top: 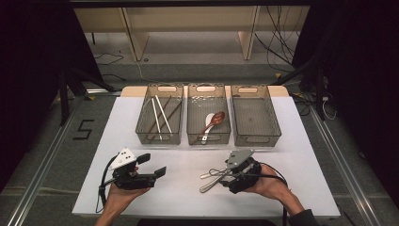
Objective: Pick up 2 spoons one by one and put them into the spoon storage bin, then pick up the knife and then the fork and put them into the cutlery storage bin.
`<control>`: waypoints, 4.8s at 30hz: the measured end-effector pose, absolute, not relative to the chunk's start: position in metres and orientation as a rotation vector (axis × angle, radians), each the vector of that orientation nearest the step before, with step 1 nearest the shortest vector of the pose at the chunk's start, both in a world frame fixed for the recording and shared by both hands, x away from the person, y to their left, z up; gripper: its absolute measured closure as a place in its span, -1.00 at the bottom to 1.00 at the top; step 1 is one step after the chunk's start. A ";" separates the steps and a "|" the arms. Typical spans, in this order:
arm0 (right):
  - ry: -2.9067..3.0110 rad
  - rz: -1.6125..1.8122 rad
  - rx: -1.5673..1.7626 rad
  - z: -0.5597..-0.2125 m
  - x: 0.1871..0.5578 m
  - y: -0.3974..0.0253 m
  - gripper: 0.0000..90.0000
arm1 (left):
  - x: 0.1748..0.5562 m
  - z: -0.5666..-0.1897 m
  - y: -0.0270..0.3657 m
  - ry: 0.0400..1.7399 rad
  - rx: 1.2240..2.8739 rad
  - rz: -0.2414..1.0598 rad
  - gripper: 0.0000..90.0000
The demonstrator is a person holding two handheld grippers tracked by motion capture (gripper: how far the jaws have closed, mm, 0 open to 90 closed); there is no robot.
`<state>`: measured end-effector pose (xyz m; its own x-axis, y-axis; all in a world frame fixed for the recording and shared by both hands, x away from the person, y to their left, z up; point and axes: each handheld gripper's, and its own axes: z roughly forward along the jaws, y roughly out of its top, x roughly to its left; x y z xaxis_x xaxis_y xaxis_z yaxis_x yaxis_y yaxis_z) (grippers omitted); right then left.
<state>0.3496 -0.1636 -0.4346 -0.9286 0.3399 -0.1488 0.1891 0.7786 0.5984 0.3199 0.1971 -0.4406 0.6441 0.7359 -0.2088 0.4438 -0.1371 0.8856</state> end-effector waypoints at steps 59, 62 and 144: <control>2.884 0.471 0.093 -0.446 0.368 -0.129 -0.09 | 0.312 -0.435 0.201 0.949 1.741 0.385 -0.64; 2.890 0.472 0.086 -0.447 0.369 -0.129 -0.06 | 0.313 -0.435 0.201 0.950 1.741 0.383 -0.64; 2.953 0.157 -0.292 -0.456 0.373 -0.108 0.70 | 0.309 -0.442 0.197 0.911 1.808 0.395 -0.64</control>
